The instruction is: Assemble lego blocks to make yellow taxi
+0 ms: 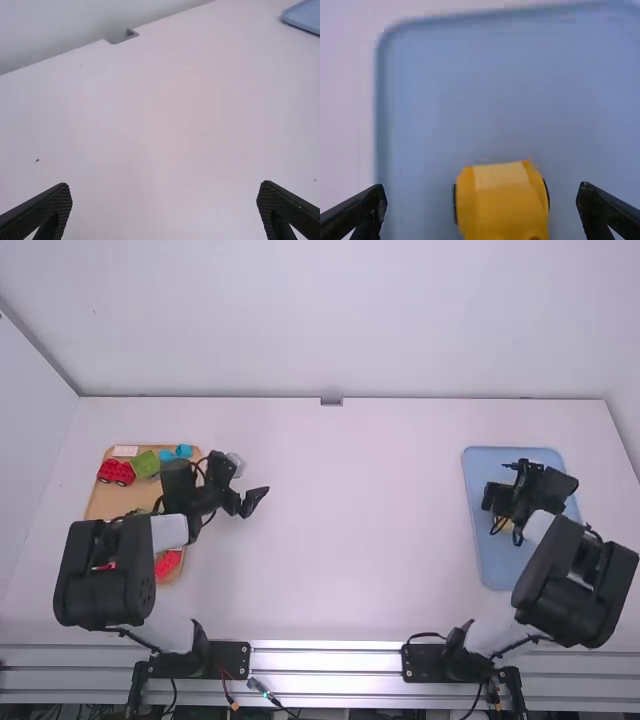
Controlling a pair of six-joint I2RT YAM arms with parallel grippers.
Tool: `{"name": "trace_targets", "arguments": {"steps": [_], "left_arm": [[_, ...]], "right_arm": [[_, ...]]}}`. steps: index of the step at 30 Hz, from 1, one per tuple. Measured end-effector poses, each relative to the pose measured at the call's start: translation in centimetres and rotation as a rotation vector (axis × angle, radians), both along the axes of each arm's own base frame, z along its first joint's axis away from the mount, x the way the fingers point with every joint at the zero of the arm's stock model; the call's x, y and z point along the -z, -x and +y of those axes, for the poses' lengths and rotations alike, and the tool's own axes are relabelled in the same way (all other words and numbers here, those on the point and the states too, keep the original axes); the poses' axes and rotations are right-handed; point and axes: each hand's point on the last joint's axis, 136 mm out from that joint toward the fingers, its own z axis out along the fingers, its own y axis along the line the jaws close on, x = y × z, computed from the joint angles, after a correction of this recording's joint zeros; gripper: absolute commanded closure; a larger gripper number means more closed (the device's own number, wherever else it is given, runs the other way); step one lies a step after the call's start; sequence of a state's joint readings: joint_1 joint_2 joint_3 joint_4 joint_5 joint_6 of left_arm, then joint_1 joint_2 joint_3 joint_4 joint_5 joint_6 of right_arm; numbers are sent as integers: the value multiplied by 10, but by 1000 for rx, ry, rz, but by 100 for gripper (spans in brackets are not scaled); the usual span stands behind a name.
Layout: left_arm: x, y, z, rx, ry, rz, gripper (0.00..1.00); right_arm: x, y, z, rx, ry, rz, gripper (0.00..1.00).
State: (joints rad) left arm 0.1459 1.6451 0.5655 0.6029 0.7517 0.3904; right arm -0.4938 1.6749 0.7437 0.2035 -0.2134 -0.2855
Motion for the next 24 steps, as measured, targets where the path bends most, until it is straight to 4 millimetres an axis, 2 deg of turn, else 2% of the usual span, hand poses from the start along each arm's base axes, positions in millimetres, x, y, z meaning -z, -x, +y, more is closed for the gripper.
{"name": "trace_targets", "arguments": {"steps": [2, 4, 6, 9, 10, 13, 14, 16, 19, 20, 21, 24], "left_arm": [[-2, -4, -5, -33, -15, 13, 1], [-7, -6, -19, -66, -47, 29, 1], [-13, -5, -27, -74, -68, 36, 1], [-39, 3, -48, -118, -101, 67, 1], [-42, 4, -49, -125, -100, 71, 1], [-73, 12, -52, -194, -99, 111, 1], [-77, 14, -51, -201, -101, 117, 1], [-95, 21, -50, -227, -99, 120, 1], [-112, 29, -50, -245, -84, 117, 1], [-115, 32, -50, -252, -72, 122, 1], [-116, 33, -50, -254, -67, 125, 1], [-120, 41, -46, -293, -33, 156, 2]], "right_arm": [[-22, -4, 12, -9, 21, -27, 1], [-48, -9, 33, -45, 44, -70, 1], [-62, -11, 50, -77, 52, -90, 1], [-90, -11, 98, -181, 57, -135, 1], [-91, -11, 99, -184, 56, -137, 1], [-115, -6, 151, -300, 42, -184, 1], [-117, -5, 157, -313, 40, -187, 0], [-127, 1, 187, -387, 31, -205, 1], [-136, 11, 225, -485, 20, -226, 1], [-138, 14, 237, -519, 17, -231, 1], [-138, 15, 241, -529, 16, -232, 1], [-142, 26, 275, -626, 5, -243, 2]]}}
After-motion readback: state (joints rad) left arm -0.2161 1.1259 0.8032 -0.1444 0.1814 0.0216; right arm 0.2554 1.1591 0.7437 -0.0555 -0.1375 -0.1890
